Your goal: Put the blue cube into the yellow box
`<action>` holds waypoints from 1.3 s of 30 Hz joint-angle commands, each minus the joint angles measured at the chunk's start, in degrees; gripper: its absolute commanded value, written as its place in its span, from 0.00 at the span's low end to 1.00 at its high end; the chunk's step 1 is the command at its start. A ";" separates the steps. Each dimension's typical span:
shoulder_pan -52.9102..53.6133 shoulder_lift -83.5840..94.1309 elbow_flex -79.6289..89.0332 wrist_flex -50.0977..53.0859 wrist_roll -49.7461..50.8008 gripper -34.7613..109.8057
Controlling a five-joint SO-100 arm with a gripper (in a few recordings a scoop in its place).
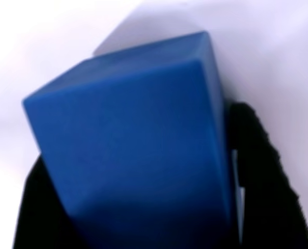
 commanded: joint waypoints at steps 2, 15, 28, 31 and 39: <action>6.06 17.05 -8.70 1.76 -3.96 0.30; 30.06 28.56 -16.79 2.46 -10.46 0.30; 61.00 34.80 -18.02 6.24 -8.09 0.30; 68.99 39.20 -15.21 9.93 -7.03 0.30; 92.81 53.09 -7.03 17.93 -4.39 0.30</action>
